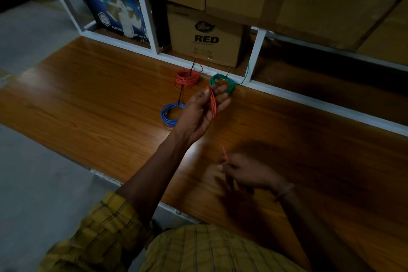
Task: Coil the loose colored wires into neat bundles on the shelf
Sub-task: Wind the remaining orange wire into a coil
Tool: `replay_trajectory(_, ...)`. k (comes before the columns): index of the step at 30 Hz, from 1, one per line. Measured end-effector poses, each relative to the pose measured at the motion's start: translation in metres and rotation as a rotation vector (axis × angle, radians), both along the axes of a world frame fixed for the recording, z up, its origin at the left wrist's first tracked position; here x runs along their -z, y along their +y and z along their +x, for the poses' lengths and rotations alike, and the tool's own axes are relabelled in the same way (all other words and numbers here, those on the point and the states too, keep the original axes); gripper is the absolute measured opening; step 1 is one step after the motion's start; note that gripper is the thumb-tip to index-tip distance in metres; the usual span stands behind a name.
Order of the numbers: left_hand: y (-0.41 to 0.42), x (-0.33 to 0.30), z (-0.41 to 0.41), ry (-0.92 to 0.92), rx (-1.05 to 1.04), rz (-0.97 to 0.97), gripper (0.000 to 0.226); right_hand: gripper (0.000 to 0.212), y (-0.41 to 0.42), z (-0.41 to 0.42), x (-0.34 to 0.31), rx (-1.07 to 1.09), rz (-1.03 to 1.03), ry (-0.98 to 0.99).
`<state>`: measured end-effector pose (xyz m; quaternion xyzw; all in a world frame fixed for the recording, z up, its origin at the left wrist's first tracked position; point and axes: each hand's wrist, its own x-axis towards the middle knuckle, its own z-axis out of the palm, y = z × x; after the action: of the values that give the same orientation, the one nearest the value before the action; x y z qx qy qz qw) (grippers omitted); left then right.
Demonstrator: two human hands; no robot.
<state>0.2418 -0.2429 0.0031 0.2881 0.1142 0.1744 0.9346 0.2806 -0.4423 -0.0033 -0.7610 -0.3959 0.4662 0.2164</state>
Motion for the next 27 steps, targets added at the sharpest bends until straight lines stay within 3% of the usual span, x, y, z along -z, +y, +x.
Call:
replay_trajectory(3,-0.002,0.0,0.0,0.164,-0.002,0.352,0.035,0.033,-0.009,-0.004,-0.026,-0.132,-0.032,-0.079)
replay_trajectory(7,-0.01,0.005,-0.008,0.316,0.106,0.92,0.033,0.007,-0.014,0.009,-0.074,-0.059,0.216,-0.216)
replay_trajectory(11,-0.012,0.001,-0.02,0.328,0.23,1.072,0.033,0.009,-0.022,0.037,-0.103,0.217,0.453,-0.128)
replay_trajectory(15,-0.023,-0.006,-0.026,0.273,0.295,0.996,0.035,0.018,-0.019,0.077,-0.096,0.331,0.589,-0.059)
replay_trajectory(19,-0.024,-0.003,-0.03,0.15,0.411,0.738,0.041,0.014,-0.005,0.097,-0.074,0.448,0.635,-0.094)
replay_trajectory(23,-0.022,-0.004,-0.034,0.024,0.493,0.468,0.047,0.009,0.013,0.094,-0.04,0.523,0.561,-0.119)
replay_trajectory(27,-0.016,-0.006,-0.037,-0.09,0.405,0.169,0.046,0.028,0.012,0.067,-0.006,0.527,0.41,0.008)
